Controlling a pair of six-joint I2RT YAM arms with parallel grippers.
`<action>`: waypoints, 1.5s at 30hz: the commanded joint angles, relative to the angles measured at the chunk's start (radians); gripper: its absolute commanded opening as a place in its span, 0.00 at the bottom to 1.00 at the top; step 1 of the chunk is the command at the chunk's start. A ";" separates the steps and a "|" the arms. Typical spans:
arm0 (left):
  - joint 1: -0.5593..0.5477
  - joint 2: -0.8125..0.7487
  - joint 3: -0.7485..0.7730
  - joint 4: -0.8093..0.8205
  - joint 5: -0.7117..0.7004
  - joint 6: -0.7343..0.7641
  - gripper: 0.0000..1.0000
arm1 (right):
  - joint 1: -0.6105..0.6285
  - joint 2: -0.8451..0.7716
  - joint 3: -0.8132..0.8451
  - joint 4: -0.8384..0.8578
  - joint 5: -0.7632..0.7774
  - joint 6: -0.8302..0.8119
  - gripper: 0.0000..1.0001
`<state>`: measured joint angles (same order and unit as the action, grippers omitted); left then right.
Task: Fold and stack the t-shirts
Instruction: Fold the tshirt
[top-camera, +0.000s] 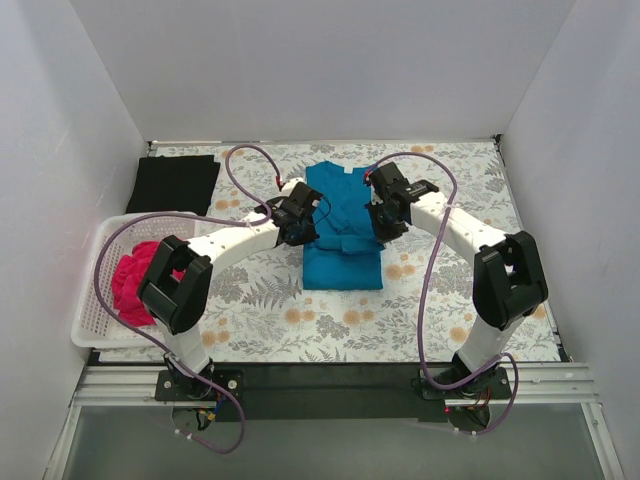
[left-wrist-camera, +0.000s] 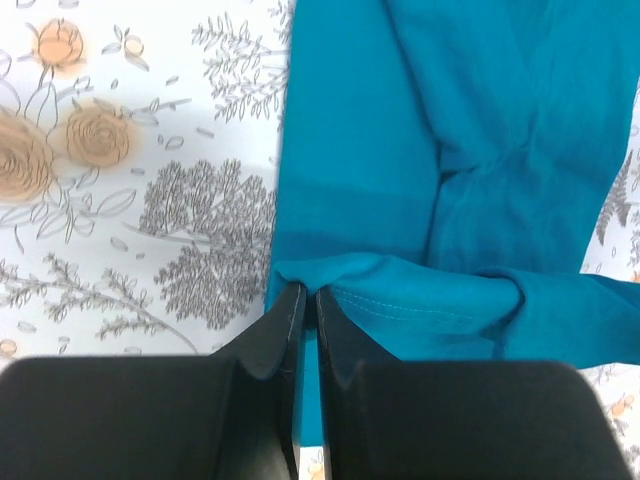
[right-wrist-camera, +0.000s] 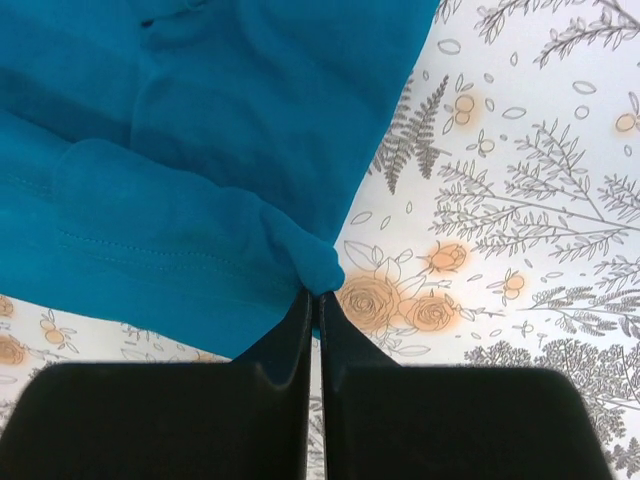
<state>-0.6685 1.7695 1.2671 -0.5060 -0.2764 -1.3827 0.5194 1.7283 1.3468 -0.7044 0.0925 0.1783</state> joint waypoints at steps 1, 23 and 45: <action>0.010 0.013 0.020 0.076 -0.055 0.030 0.00 | -0.013 0.008 0.019 0.071 0.021 -0.019 0.01; 0.015 0.116 0.012 0.187 -0.055 0.073 0.00 | -0.048 0.074 -0.066 0.154 0.047 0.024 0.01; 0.021 0.075 -0.032 0.173 -0.087 -0.006 0.40 | -0.042 0.033 -0.044 0.207 0.016 0.036 0.22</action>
<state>-0.6559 1.8946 1.2495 -0.3294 -0.3439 -1.3746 0.4774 1.8423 1.2861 -0.5129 0.1123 0.2096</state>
